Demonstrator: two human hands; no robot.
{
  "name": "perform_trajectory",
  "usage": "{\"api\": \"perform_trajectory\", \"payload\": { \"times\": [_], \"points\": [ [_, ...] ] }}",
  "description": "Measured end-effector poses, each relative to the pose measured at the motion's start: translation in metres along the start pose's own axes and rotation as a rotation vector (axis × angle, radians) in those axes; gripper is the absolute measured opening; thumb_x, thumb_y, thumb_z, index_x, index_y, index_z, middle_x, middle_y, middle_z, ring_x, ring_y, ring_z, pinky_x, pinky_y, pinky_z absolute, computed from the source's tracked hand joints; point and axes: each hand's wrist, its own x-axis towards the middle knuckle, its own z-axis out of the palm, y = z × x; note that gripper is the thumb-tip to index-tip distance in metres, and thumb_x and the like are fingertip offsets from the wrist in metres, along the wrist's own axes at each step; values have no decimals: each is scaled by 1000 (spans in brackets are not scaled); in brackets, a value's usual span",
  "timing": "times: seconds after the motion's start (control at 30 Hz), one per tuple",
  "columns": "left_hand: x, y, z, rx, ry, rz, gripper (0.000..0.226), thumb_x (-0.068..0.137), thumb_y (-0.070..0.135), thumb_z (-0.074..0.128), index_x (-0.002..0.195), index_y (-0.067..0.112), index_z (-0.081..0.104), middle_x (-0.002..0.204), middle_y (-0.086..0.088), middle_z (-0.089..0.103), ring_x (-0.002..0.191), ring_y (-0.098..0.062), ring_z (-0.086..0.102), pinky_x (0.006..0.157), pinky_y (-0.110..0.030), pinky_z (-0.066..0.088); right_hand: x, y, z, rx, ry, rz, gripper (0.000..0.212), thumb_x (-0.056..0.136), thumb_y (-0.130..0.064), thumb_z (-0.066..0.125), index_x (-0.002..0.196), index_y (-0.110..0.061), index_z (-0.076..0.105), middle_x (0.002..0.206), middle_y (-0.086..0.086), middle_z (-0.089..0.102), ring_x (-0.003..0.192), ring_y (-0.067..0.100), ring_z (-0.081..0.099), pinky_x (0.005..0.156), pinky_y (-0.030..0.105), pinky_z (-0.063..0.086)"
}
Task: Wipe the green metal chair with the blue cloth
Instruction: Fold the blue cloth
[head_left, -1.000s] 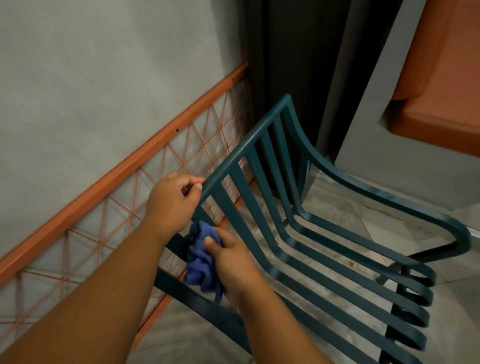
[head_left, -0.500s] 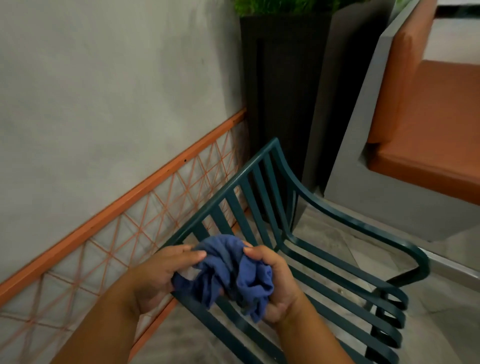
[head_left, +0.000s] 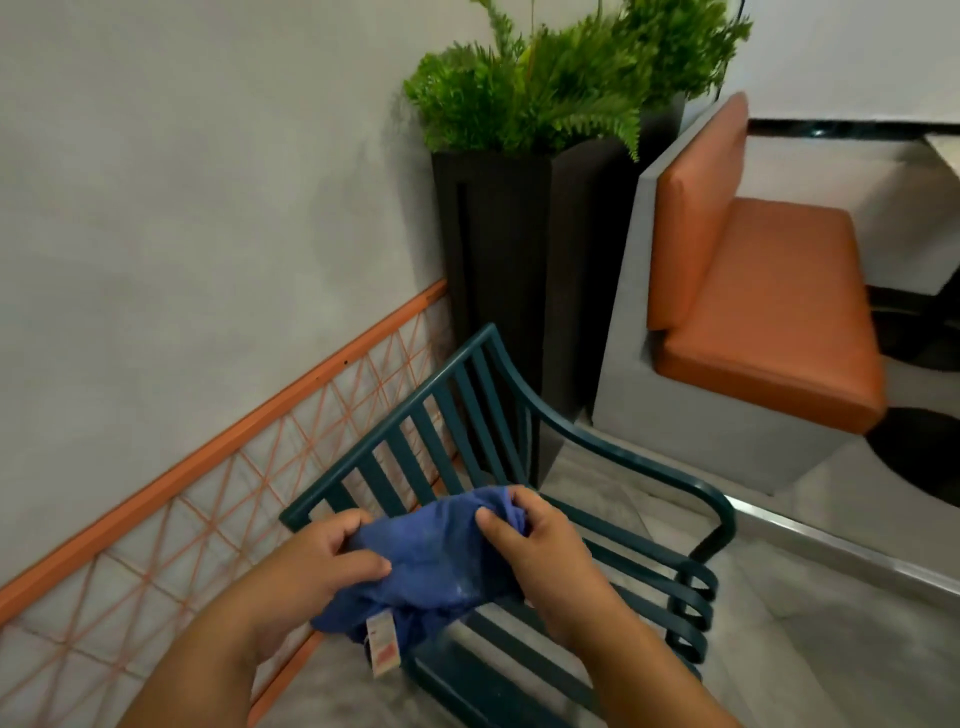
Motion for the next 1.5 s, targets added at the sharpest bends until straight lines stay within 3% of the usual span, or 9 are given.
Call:
{"api": "perform_trajectory", "payload": {
  "times": [0.1,0.27,0.4,0.6,0.87,1.03,1.2,1.37,1.5],
  "points": [
    [-7,6,13,325,-29,70,23,67,25,76,80,20,58,69,11,63,64,-5,57,61,-27,44,-22,-32,-18,-197,-96,-206,4,91,-25,62,93,-22,65,91,0,70,87,11,65,75,25,54],
    [-28,43,58,267,-64,359,52,73,29,80,110,52,51,107,35,58,100,14,53,80,-12,42,-51,-70,-36,-540,-181,-324,23,81,-29,73,98,-32,57,92,-11,65,85,7,62,75,25,53],
    [-32,56,80,214,-165,505,29,79,21,76,101,36,66,103,8,70,96,-9,66,86,-36,54,-87,-85,-62,-560,-96,-281,40,71,-16,74,101,-28,52,93,-4,63,82,13,61,67,27,52],
    [-41,59,109,121,-275,642,3,87,24,67,89,25,65,89,-6,66,84,-22,64,73,-36,53,-139,-68,-83,-653,163,-189,23,77,-19,69,77,-35,52,76,-10,58,64,3,53,60,26,49],
    [-68,59,139,126,-455,774,22,74,37,68,94,30,67,91,0,66,84,-18,62,73,-31,52,-202,-41,-78,-327,285,-218,32,94,-5,54,94,-35,61,80,3,64,71,18,61,66,33,56],
    [-77,69,174,128,-505,833,13,82,22,68,94,25,66,95,-5,66,88,-21,62,73,-30,50,-231,-39,-98,-344,419,-225,25,92,-1,54,102,-21,65,80,-1,66,65,4,59,62,22,51],
    [-93,86,223,172,-598,851,24,74,41,60,92,26,63,86,-6,63,76,-18,55,69,-29,44,-270,-29,-141,-342,565,-162,20,86,-16,67,105,-19,62,94,4,70,82,22,67,73,38,59],
    [-112,98,308,182,-663,879,13,88,11,61,84,24,60,79,-7,57,72,-11,49,63,-19,42,-323,-8,-212,-416,620,-113,14,82,-21,72,82,-11,62,71,2,60,63,11,51,61,28,45],
    [-138,110,387,134,-716,849,5,84,20,58,88,22,58,82,-6,57,77,-12,51,69,-25,43,-374,5,-276,-427,568,-122,19,89,-25,64,74,-26,52,66,-10,52,56,-1,45,55,11,39]
  ]
}}
